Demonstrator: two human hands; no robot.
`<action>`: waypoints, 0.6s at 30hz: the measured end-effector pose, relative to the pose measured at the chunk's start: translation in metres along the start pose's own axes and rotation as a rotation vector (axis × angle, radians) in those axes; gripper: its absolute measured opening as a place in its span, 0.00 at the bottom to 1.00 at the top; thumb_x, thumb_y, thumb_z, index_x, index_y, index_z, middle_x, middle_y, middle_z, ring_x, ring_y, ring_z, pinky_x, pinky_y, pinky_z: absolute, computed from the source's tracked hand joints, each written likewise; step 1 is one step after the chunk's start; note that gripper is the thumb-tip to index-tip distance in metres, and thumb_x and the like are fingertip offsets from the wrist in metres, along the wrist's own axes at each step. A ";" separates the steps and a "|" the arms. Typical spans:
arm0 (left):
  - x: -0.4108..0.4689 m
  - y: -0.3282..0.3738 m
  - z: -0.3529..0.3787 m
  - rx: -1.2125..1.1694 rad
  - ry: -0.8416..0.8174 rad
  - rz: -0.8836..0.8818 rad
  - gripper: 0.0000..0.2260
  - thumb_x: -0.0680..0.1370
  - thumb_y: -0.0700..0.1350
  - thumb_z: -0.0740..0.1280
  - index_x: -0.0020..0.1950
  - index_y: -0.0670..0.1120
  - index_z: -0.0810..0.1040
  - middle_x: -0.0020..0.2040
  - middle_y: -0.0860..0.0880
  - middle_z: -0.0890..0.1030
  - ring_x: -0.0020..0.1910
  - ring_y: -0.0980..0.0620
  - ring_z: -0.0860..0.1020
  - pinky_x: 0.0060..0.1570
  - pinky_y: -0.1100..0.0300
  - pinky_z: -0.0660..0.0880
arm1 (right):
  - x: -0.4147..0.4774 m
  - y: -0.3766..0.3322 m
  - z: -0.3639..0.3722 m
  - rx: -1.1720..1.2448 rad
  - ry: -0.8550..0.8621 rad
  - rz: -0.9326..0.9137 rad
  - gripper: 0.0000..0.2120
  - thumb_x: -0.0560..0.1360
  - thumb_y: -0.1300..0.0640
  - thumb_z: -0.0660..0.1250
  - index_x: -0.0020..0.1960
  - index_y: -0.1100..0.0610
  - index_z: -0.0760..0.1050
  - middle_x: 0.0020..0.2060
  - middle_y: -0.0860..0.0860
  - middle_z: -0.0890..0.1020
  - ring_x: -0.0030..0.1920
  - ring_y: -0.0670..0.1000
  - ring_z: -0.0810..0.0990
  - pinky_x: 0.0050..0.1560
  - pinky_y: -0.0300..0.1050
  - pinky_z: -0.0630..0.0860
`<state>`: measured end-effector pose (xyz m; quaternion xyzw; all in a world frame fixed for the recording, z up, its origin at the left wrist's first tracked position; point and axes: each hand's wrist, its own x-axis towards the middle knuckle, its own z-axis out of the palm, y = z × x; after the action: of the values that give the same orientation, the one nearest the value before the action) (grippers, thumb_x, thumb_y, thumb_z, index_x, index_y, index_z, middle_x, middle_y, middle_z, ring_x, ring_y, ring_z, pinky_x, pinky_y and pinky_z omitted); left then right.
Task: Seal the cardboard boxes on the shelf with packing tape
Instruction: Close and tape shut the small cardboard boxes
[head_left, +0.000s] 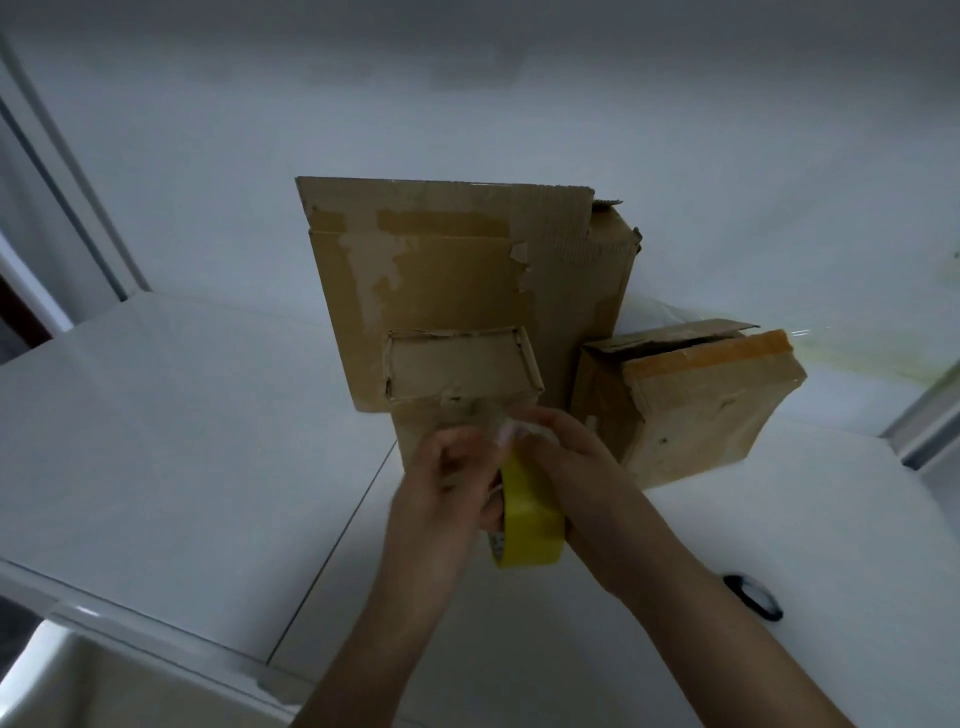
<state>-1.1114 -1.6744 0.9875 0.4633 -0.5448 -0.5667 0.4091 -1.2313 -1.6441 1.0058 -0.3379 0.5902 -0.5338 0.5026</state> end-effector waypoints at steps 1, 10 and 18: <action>0.002 0.001 0.004 -0.011 -0.043 -0.008 0.32 0.60 0.76 0.68 0.54 0.56 0.79 0.52 0.52 0.83 0.51 0.54 0.83 0.42 0.62 0.80 | 0.002 0.000 -0.001 -0.020 0.013 -0.012 0.08 0.80 0.53 0.63 0.59 0.49 0.75 0.47 0.56 0.85 0.45 0.56 0.85 0.53 0.62 0.80; 0.020 0.002 0.007 -0.139 -0.213 -0.060 0.23 0.63 0.60 0.76 0.55 0.53 0.83 0.56 0.48 0.83 0.55 0.48 0.83 0.51 0.51 0.82 | 0.010 -0.003 0.000 0.142 0.031 0.048 0.16 0.80 0.57 0.62 0.67 0.55 0.68 0.48 0.54 0.83 0.47 0.52 0.84 0.54 0.54 0.80; 0.026 -0.004 0.006 -0.179 -0.208 -0.070 0.21 0.65 0.54 0.73 0.57 0.51 0.83 0.56 0.47 0.84 0.53 0.48 0.83 0.48 0.54 0.81 | 0.001 0.030 -0.070 -0.536 0.251 -0.039 0.04 0.80 0.50 0.61 0.54 0.45 0.73 0.46 0.49 0.83 0.44 0.48 0.82 0.42 0.42 0.74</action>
<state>-1.1236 -1.6973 0.9816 0.3824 -0.5151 -0.6720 0.3699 -1.2944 -1.6181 0.9711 -0.4012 0.7611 -0.4061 0.3079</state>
